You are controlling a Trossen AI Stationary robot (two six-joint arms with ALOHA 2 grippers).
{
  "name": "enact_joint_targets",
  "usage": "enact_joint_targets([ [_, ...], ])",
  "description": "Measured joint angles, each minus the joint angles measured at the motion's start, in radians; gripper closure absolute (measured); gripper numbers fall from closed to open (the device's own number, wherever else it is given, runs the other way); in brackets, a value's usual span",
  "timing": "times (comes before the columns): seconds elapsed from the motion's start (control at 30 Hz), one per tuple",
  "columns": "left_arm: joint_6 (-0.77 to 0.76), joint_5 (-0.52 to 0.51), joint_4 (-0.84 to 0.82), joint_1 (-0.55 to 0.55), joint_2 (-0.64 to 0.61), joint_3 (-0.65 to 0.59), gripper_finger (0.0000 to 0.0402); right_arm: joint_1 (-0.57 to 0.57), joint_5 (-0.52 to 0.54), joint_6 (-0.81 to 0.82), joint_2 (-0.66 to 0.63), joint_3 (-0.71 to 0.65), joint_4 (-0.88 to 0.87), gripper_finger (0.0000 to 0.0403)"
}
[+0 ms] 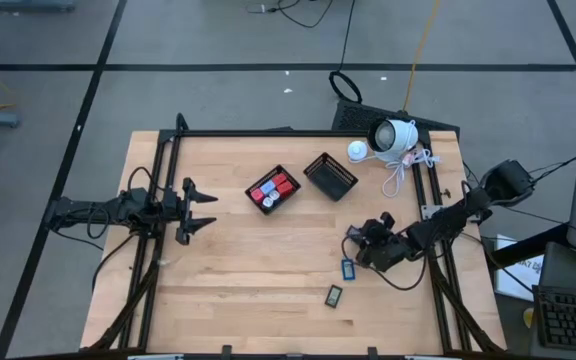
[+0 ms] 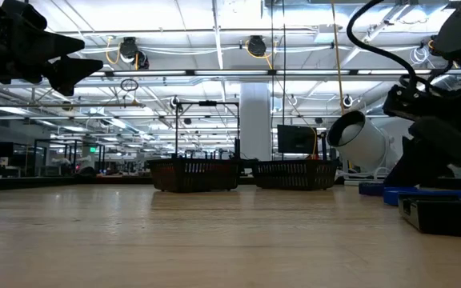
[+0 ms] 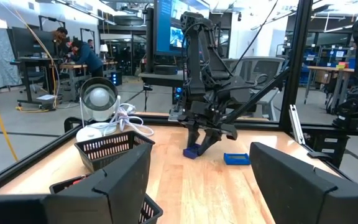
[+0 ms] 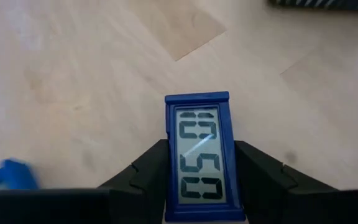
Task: Pick & Place Office items
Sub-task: Put the violet digital timer into the right black bin
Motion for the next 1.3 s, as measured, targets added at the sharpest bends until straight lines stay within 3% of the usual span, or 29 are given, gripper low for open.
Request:
enact_joint_targets([
  [0.3,0.000,0.000,0.000,0.000,0.000,0.000,0.0127,-0.067,0.049,-0.212,0.000,0.001,0.256,0.0259],
  [0.6,0.000,0.000,0.000,0.000,0.000,0.000,0.0143,-0.190,0.051,-0.591,-0.001,0.001,0.684,0.0255],
  [0.8,0.000,0.000,0.000,0.000,0.000,0.000,0.0147,-0.292,-0.007,-0.745,-0.001,0.008,0.920,0.0259],
  [0.93,0.000,0.000,0.000,0.000,0.000,0.000,0.0138,-0.377,-0.103,-0.769,-0.002,0.087,0.884,0.0258],
  [1.1,0.000,0.000,0.000,0.000,0.000,0.000,0.0126,-0.482,-0.184,-0.760,-0.002,0.272,0.560,0.0259],
  [1.3,0.000,0.000,0.000,0.000,0.000,0.000,0.0117,-0.604,-0.184,-0.679,-0.002,0.402,0.281,0.0259],
])
